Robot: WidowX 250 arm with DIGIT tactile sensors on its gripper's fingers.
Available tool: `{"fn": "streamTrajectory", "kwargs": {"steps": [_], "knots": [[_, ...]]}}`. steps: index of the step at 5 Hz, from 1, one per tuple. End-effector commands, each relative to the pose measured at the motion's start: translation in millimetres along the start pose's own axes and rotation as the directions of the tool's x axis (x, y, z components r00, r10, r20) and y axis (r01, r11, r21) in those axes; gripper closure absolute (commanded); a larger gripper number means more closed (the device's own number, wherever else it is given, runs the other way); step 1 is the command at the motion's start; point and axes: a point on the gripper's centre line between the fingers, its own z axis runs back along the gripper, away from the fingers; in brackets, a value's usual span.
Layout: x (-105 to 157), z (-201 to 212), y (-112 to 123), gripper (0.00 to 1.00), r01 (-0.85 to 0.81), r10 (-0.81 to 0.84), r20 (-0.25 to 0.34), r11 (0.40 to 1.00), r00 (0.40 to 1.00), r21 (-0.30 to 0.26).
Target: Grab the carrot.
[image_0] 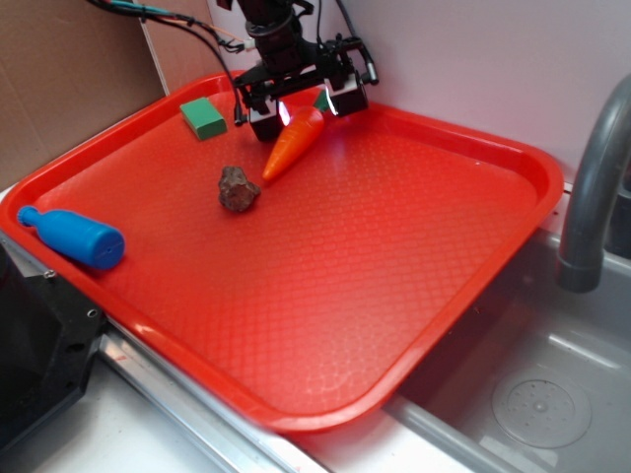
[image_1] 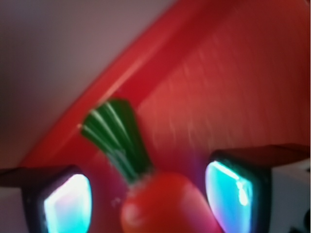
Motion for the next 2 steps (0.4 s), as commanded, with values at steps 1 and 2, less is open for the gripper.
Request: {"fn": "streamTrajectory", "kwargs": {"steps": [1,2], "knots": [[3.7,43.3,0.8,1.00,0.051,-0.051,0.012,0.998,0.999,-0.042],[4.0,39.9,-6.4,1.00,0.150,-0.150,0.012,0.989,0.989,-0.011]]}}
